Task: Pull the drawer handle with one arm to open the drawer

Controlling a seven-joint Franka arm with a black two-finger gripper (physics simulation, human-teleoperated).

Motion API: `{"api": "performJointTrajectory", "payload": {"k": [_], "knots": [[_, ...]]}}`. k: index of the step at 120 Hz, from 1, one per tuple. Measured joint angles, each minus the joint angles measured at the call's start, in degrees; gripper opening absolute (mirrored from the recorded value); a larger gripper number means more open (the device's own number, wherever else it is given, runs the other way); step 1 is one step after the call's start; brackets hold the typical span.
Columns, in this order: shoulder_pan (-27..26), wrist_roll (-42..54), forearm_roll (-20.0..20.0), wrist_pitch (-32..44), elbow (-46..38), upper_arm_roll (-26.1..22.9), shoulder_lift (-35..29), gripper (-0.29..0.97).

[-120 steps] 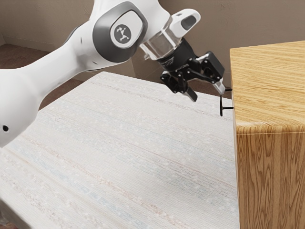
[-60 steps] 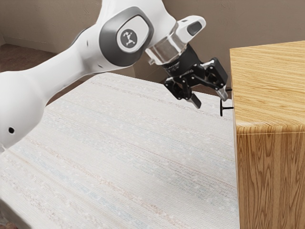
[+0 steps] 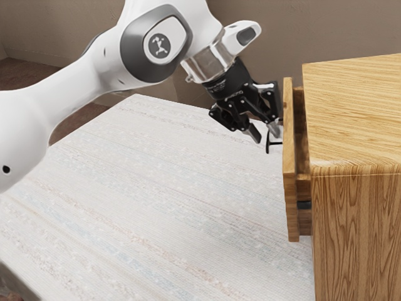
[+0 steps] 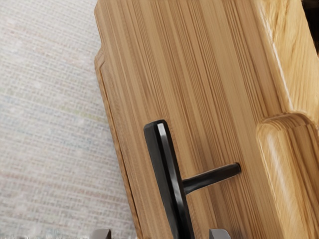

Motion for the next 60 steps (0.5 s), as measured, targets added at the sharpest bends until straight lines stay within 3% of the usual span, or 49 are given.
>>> {"api": "performJointTrajectory", "payload": {"k": [60], "knots": [[0.1,-0.6,2.1,-3.3,0.0,1.0,-1.9,-0.05]]}}
